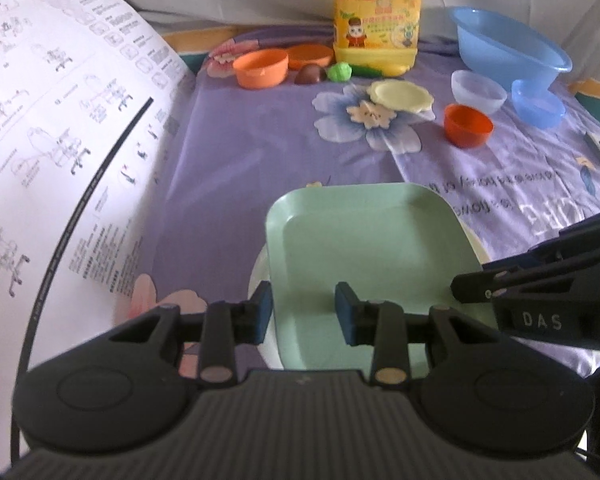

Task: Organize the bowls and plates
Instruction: 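Carry the green tray onto the white plate with both grippers and open them, then move to the small yellow scalloped plate and close both grippers on its rim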

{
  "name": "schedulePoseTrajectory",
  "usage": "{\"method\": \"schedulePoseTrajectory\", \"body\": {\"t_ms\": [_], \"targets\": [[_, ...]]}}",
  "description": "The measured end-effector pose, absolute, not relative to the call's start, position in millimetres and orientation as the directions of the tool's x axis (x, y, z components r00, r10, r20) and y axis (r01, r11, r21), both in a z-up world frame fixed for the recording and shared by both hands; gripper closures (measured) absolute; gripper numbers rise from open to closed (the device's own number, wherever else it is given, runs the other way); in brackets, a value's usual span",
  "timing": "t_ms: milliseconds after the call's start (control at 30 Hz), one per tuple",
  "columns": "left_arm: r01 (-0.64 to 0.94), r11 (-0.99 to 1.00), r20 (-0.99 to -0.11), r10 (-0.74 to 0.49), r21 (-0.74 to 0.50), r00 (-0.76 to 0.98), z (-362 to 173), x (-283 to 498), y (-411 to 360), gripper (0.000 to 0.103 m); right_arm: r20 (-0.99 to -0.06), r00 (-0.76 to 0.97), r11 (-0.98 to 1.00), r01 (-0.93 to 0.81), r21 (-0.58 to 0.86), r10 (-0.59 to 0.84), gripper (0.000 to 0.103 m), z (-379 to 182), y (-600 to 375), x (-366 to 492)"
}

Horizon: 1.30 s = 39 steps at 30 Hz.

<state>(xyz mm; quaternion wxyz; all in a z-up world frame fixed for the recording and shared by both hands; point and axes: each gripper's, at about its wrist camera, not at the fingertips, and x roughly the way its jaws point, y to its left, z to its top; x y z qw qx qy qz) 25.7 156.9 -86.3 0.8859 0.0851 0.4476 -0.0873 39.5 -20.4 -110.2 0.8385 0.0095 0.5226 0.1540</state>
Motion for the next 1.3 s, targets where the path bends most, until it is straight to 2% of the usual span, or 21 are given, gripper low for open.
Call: {"method": "schedulePoseTrajectory", "body": {"t_ms": [600, 700, 733, 767, 833, 867, 933, 967, 1000, 1067, 1200, 1300], "targets": [[0.238, 0.97, -0.84, -0.087, 0.051, 0.535, -109, 37, 163, 0.069, -0.897, 0.36, 0.953, -0.25, 0.171, 0.255, 0.087, -133, -10, 50], [0.235, 0.971, -0.84, -0.085, 0.051, 0.536, -109, 37, 162, 0.068, -0.897, 0.361, 0.953, -0.249, 0.17, 0.254, 0.086, -133, -11, 51], [0.236, 0.97, -0.838, -0.083, 0.056, 0.54, -109, 36, 161, 0.063, -0.896, 0.36, 0.952, -0.25, 0.176, 0.26, 0.084, -133, -11, 52], [0.237, 0.97, -0.835, -0.083, 0.058, 0.543, -108, 35, 161, 0.052, -0.894, 0.361, 0.952, -0.25, 0.18, 0.264, 0.081, -132, -11, 52], [0.228, 0.971, -0.825, -0.072, 0.07, 0.561, -104, 32, 161, 0.037, -0.888, 0.375, 0.951, -0.253, 0.181, 0.268, 0.064, -129, -12, 50], [0.22, 0.972, -0.818, -0.06, 0.082, 0.572, -102, 31, 162, 0.034, -0.884, 0.384, 0.951, -0.252, 0.177, 0.266, 0.062, -127, -12, 49], [0.205, 0.976, -0.813, -0.055, 0.08, 0.58, -97, 30, 165, 0.031, -0.876, 0.407, 0.953, -0.254, 0.165, 0.26, 0.046, -121, -14, 47], [0.19, 0.98, -0.813, -0.056, 0.068, 0.579, -95, 30, 168, 0.025, -0.869, 0.418, 0.952, -0.253, 0.169, 0.265, 0.04, -118, -17, 46], [0.171, 0.984, -0.814, -0.054, 0.056, 0.579, -92, 30, 172, 0.021, -0.862, 0.432, 0.954, -0.248, 0.17, 0.266, 0.03, -114, -20, 44], [0.128, 0.991, -0.806, -0.043, 0.04, 0.59, -87, 30, 180, 0.002, -0.846, 0.466, 0.958, -0.24, 0.159, 0.257, 0.02, -108, -25, 41], [0.096, 0.995, -0.797, -0.05, 0.01, 0.602, -77, 30, 188, 0.0, -0.827, 0.496, 0.958, -0.235, 0.165, 0.264, 0.009, -99, -33, 38], [0.093, 0.996, -0.796, -0.053, 0.005, 0.603, -72, 31, 186, 0.0, -0.821, 0.503, 0.958, -0.228, 0.175, 0.27, 0.007, -96, -38, 36]]}}
